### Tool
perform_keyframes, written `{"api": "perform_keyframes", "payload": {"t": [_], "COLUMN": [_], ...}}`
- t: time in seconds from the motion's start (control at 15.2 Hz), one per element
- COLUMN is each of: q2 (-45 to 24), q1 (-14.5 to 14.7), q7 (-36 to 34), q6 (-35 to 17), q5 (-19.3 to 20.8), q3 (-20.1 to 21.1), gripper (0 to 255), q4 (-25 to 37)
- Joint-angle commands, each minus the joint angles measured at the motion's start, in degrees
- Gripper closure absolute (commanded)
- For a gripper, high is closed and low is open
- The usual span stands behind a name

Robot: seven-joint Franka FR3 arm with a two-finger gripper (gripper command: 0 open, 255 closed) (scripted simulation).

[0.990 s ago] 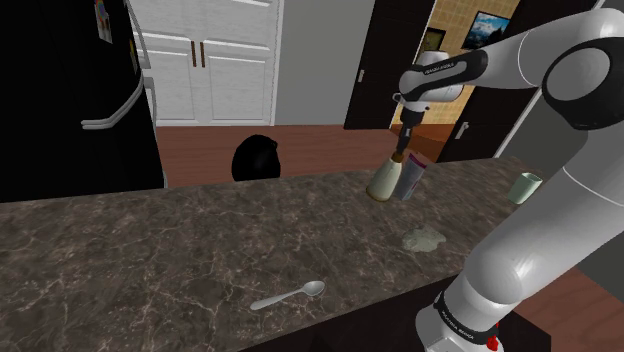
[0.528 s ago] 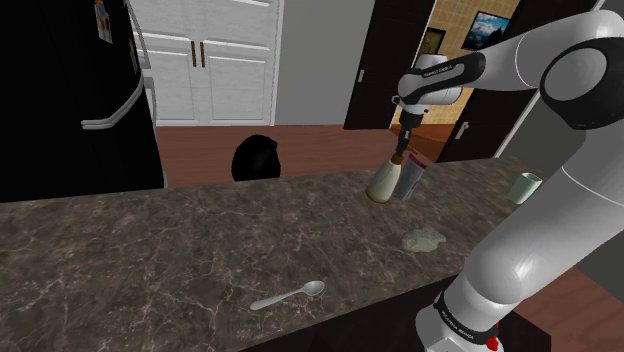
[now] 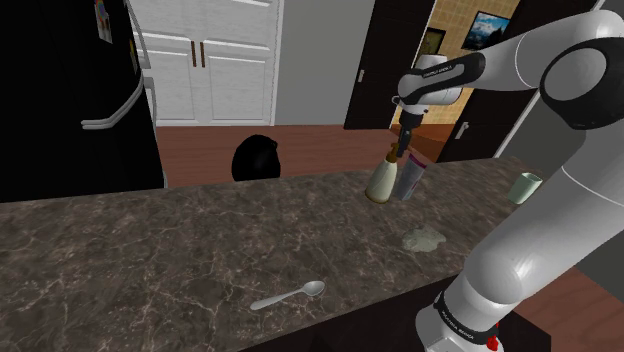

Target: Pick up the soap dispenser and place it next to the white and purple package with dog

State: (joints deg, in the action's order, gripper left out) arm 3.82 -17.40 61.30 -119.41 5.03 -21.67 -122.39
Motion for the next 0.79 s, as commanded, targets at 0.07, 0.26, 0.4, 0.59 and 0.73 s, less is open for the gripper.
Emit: {"api": "perform_keyframes", "payload": {"t": [0.07, 0.26, 0.4, 0.59, 0.73], "q2": [1.32, 2.24, 2.24, 2.24, 2.24], "q1": [0.15, 0.28, 0.27, 0.27, 0.27], "q7": [-0.30, -0.48, -0.48, -0.48, -0.48], "q6": [3.82, 7.23, 7.23, 7.23, 7.23], "q5": [0.35, 0.55, 0.55, 0.55, 0.55], "q3": [0.27, 0.51, 0.51, 0.51, 0.51], "gripper": [0, 0, 0, 0, 0], "q4": [2.55, 5.09, 5.09, 5.09, 5.09]}}
